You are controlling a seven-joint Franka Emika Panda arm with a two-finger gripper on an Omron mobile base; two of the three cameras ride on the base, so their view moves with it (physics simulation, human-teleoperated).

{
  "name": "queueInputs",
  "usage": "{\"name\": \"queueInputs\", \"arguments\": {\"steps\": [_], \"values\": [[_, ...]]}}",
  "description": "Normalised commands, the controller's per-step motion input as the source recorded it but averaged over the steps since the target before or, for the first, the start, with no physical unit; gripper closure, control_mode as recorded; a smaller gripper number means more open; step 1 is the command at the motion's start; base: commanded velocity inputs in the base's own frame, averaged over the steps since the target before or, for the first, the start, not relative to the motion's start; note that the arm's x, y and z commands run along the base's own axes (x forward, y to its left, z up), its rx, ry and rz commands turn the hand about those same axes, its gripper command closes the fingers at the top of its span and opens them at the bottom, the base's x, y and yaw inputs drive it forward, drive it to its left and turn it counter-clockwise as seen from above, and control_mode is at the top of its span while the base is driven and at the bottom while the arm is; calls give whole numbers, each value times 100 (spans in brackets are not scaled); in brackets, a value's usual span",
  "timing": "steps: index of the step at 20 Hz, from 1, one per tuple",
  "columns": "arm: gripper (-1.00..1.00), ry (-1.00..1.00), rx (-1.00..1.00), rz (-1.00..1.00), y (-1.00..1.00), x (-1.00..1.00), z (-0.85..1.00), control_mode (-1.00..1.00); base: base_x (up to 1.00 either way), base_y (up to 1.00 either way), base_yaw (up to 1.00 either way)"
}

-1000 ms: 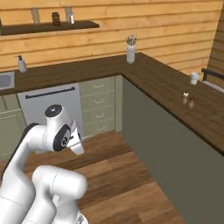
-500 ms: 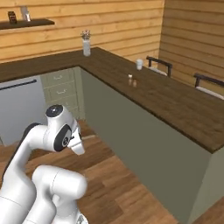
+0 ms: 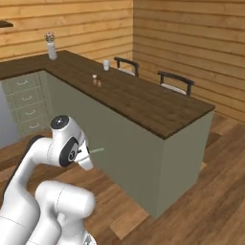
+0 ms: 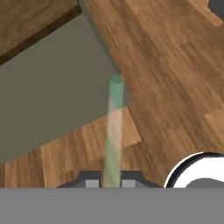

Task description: Take a straw from the drawer in front and place it inside the glass cup on the dining counter.

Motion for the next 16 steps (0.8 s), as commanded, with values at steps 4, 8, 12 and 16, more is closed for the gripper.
{"name": "queueInputs", "arguments": {"steps": [4,8,12,16], "values": [[100,0,0,0,0,0,0,100,1,-96,-24],[100,0,0,0,0,0,0,100,1,-100,-20],[100,0,0,0,0,0,0,100,5,-100,-14],[100,0,0,0,0,0,0,100,60,-58,-9]]}}
